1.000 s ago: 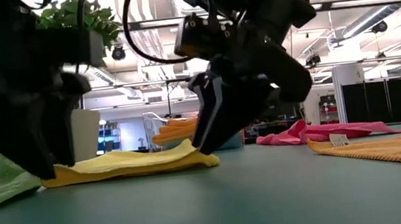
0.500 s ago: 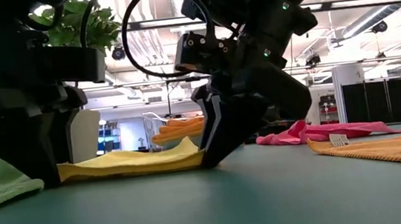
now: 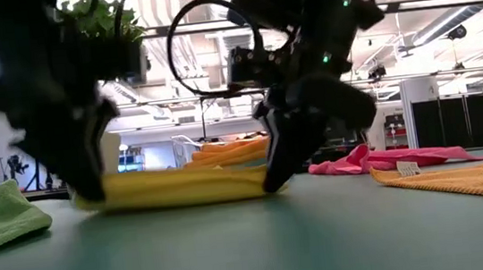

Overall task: Fold microfiber towels
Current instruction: Fold the yellow microfiber towel

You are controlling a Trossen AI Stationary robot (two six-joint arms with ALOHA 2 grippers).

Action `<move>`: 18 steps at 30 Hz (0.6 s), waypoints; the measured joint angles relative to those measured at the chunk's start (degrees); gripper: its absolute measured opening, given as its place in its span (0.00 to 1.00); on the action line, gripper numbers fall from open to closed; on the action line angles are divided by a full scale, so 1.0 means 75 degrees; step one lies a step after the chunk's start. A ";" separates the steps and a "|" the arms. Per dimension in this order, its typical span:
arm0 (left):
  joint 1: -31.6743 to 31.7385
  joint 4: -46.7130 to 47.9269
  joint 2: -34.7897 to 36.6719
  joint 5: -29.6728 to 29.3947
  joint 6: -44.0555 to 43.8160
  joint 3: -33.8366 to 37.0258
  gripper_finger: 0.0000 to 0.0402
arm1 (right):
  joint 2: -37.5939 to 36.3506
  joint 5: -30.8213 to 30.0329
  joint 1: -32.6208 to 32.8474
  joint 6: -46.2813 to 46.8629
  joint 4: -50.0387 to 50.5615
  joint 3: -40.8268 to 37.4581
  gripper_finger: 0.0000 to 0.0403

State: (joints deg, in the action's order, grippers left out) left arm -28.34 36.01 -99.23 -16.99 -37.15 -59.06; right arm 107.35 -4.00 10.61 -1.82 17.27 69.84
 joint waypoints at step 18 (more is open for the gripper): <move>-0.0050 0.0019 0.0097 0.1661 -0.0459 -0.1982 0.00 | -0.2084 0.0799 0.0962 0.3421 0.1541 -0.0006 0.02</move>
State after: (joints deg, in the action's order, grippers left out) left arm -28.71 36.15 -98.50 -4.54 -40.59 -73.92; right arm 91.72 1.99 17.82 23.83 28.82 69.80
